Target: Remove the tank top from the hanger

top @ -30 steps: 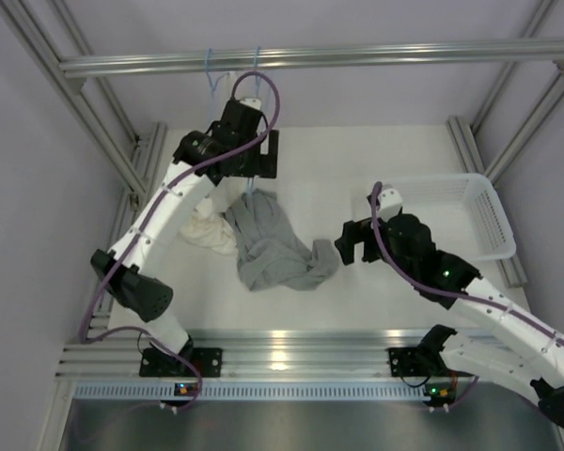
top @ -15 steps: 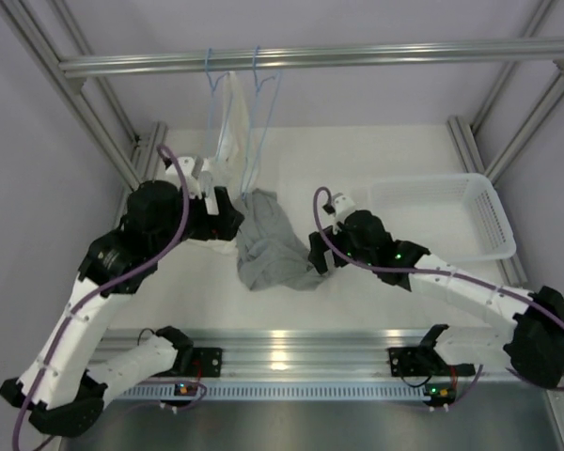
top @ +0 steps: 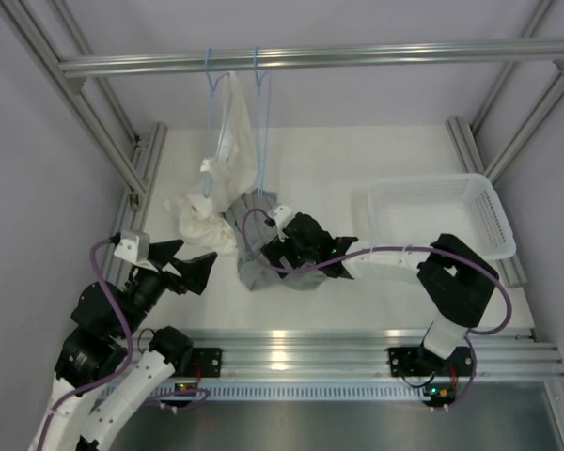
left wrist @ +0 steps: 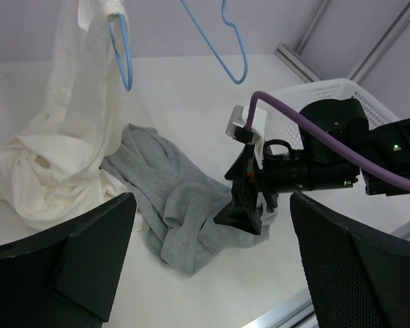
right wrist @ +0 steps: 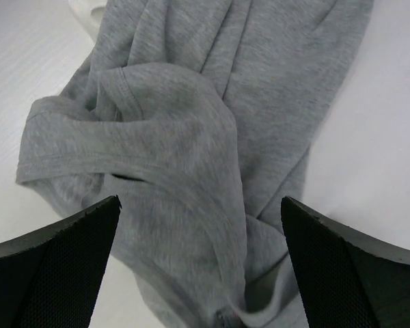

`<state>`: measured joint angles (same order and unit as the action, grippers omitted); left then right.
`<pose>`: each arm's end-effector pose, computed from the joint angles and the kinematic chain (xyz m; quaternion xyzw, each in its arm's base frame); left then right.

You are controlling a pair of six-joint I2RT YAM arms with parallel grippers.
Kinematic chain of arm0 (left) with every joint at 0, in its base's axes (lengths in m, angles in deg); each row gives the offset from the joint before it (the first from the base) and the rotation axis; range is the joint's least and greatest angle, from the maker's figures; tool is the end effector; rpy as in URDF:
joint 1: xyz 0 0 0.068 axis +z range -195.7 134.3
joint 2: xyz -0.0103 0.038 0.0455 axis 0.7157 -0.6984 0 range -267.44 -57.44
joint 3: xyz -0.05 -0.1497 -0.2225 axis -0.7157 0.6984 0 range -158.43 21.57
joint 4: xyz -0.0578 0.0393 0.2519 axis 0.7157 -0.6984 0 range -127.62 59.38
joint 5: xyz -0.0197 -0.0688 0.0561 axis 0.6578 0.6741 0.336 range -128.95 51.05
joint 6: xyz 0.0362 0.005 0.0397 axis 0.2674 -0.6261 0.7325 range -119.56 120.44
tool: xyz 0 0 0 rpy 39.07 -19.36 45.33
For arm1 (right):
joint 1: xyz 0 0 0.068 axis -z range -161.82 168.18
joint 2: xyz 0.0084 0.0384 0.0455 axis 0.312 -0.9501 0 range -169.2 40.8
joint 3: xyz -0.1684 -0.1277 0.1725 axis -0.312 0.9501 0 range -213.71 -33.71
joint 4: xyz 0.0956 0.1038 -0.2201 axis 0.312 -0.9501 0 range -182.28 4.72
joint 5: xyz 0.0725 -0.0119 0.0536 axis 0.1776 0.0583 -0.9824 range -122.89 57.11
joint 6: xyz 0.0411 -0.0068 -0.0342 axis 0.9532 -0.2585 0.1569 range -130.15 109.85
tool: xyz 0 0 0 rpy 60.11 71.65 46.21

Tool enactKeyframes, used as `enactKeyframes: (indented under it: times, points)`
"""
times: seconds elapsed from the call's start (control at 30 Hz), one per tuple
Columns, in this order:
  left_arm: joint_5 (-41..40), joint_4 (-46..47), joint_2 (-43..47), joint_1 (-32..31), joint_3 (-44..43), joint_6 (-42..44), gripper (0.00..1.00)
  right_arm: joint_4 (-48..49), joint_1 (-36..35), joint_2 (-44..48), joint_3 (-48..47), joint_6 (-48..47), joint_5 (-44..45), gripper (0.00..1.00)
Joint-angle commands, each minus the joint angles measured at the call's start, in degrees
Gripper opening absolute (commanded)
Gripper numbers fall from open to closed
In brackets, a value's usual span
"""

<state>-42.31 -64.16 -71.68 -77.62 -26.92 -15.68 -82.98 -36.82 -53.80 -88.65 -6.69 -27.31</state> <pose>0.0371 -0.0206 0.3672 0.0758 0.6986 -0.2707 0.6580 0.2065 0.2888 0.2000 -0.3698 0.8156 0.1782 0.4078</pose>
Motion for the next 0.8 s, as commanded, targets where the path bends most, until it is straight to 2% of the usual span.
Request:
enactKeyframes:
  times: [0.0, 0.23, 0.33, 0.4, 0.47, 0.5, 0.57, 0.6, 0.63, 0.67, 0.7, 0.77]
  points:
    - [-1.65, 5.50, 1.67, 0.11, 2.26, 1.62, 0.99, 8.94, -0.54, -4.43, -3.68, -2.41, -1.98, 0.99]
    - [-0.95, 5.50, 1.76, 0.19, 2.79, 2.41, 0.99, 9.92, -1.25, -12.70, -5.44, -0.83, 3.64, 0.99]
    - [-0.42, 5.50, 1.76, 0.19, 2.96, 2.58, 0.99, 8.34, -1.33, -15.42, -5.08, 1.45, 0.23, 1.00]
    - [-0.69, 5.42, 1.67, 0.11, 2.96, 2.67, 0.99, 2.65, -1.77, -17.01, -6.58, 2.07, -1.01, 0.99]
    - [-0.60, 5.50, 1.67, 0.19, 2.88, 2.67, 0.99, 1.21, -2.73, -18.24, -6.50, 3.64, -1.98, 0.95]
    - [-0.43, 5.50, 1.67, 0.19, 2.87, 2.67, 0.99, 1.12, -3.26, -18.24, -6.06, 4.35, -2.07, 0.86]
    - [-0.34, 5.41, 1.85, 0.19, 2.79, 2.67, 0.99, 1.12, -4.67, -17.98, -4.13, 6.28, -0.23, 0.75]
    - [-0.16, 5.41, 1.93, 0.19, 2.96, 2.76, 0.99, 1.12, -5.28, -17.72, -3.52, 6.99, 0.99, 0.54]
    - [-0.07, 5.41, 2.02, 0.11, 2.88, 2.76, 0.99, 1.03, -5.81, -16.59, -1.94, 8.39, 3.53, 0.42]
    - [-0.07, 5.41, 2.02, 0.11, 2.87, 2.76, 0.99, 1.03, -6.69, -15.53, -0.97, 9.01, 4.60, 0.25]
    - [-0.07, 5.50, 2.02, 0.19, 2.96, 2.76, 0.99, 1.21, -7.04, -14.21, 0.26, 9.89, 5.39, 0.00]
    - [0.02, 5.50, 2.02, 0.19, 2.96, 2.76, 0.99, 2.52, -7.40, -8.60, 4.56, 13.31, 7.77, 0.00]
